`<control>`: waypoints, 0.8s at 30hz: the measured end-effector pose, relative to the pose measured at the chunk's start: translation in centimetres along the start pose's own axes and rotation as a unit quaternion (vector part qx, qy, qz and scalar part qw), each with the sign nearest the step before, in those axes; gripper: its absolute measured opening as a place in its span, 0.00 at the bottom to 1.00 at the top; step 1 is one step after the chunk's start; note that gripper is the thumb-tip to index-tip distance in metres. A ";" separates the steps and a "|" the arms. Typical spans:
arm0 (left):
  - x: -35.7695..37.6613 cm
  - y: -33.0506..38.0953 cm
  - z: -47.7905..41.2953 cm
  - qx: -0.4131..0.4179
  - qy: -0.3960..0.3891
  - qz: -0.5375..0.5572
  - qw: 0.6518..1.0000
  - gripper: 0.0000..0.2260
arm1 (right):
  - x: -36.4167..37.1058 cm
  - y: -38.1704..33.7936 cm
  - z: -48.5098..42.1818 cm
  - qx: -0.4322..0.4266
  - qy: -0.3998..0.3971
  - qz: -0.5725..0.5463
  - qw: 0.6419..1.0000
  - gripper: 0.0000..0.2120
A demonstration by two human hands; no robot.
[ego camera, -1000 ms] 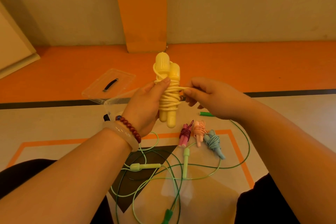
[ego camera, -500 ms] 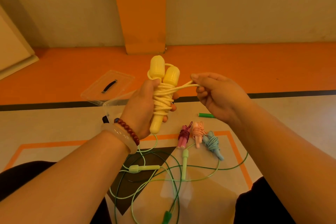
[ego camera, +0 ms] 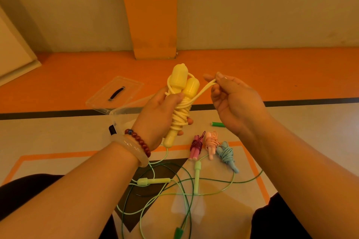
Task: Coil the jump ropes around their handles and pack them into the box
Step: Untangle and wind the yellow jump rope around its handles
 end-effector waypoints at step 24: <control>-0.5 -0.6 -0.5 0.082 0.008 -0.012 0.997 0.14 | 0.5 0.6 0.7 -0.053 -0.133 0.139 0.980 0.13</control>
Point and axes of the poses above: each hand's wrist, its own z-axis away from the middle knuckle, its own x-axis out of the palm, y = z × x, the point moved 1 cm from there along -z, towards the middle knuckle, and after that the axes turned 1 degree about z, right-handed, at the moved point
